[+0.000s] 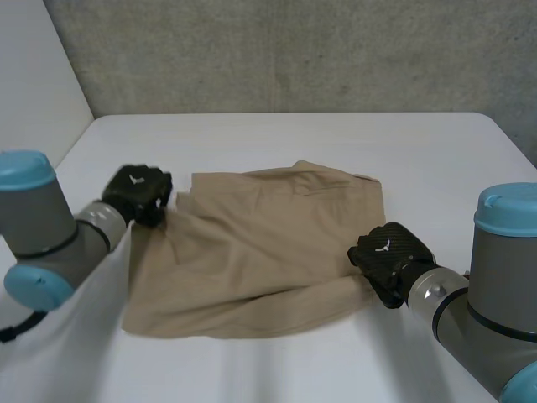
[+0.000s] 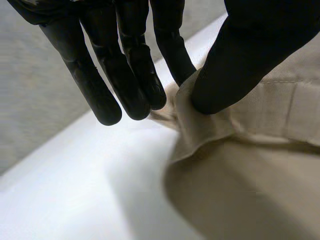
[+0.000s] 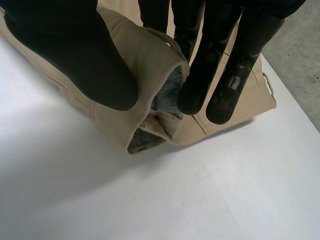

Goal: Fold the shorts.

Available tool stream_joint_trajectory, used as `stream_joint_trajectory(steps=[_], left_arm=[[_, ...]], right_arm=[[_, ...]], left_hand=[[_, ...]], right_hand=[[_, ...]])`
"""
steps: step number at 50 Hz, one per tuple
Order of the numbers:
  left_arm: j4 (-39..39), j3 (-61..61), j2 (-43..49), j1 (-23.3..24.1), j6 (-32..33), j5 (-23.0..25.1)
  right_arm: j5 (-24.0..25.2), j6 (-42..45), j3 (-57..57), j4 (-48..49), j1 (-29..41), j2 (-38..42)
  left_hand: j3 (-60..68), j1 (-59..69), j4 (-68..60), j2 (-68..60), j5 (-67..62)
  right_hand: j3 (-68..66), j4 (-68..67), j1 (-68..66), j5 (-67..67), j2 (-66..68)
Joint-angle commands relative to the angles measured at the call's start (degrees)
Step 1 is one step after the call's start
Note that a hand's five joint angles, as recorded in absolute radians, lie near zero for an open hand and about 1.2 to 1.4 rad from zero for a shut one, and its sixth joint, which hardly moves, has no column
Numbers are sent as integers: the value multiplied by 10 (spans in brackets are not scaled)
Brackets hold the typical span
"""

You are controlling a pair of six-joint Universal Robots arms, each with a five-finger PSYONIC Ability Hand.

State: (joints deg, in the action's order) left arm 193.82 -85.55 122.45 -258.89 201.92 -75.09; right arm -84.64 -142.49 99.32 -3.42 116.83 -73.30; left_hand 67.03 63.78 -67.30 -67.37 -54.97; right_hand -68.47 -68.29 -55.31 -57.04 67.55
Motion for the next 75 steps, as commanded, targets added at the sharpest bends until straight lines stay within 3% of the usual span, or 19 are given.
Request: stream_joint_trajectory(steps=[1, 3, 10, 17, 29, 41, 52, 62, 75], left_arm=[[-1, 79, 48, -17, 16, -40], [-3, 86, 53, -16, 34, -43], [-8, 72, 39, -11, 81, -45], [-21, 7, -40, -5, 73, -44], [-71, -237, -257, 14, 52, -36], [-118, -348, -360, 18, 31, -36], [-113, -376, -357, 14, 31, -33], [-51, -363, -270, 15, 33, -35], [-40, -326, -200, 16, 38, -38]], right_arm=[[0, 0, 1, 0, 1, 0], [0, 0, 2, 0, 2, 0], [0, -1, 3, 0, 2, -1], [0, -1, 3, 2, 2, -1], [-12, -13, 6, 36, 2, 1], [-54, -61, -11, 61, 5, 50], [-64, -63, -12, 72, 1, 54], [-64, -63, -12, 71, -1, 54], [-64, -63, -12, 71, -3, 54]], left_hand=[[-182, -149, 185, 185, 161], [-394, -361, 396, 397, 373], [-460, -428, 463, 464, 440], [-457, -425, 460, 461, 437], [-361, -329, 364, 365, 341], [-250, -218, 253, 254, 230], [-260, -228, 263, 264, 240], [-304, -272, 307, 307, 283], [-307, -275, 310, 311, 287]], right_hand=[[-115, -117, -247, -130, 124], [-115, -117, -247, -130, 124], [-115, -117, -247, -130, 124], [-115, -117, -247, -130, 124], [-115, -117, -247, -130, 124], [-115, -117, -247, -130, 124], [-115, -117, -247, -130, 124], [-115, -117, -247, -130, 124], [-115, -117, -247, -130, 124]])
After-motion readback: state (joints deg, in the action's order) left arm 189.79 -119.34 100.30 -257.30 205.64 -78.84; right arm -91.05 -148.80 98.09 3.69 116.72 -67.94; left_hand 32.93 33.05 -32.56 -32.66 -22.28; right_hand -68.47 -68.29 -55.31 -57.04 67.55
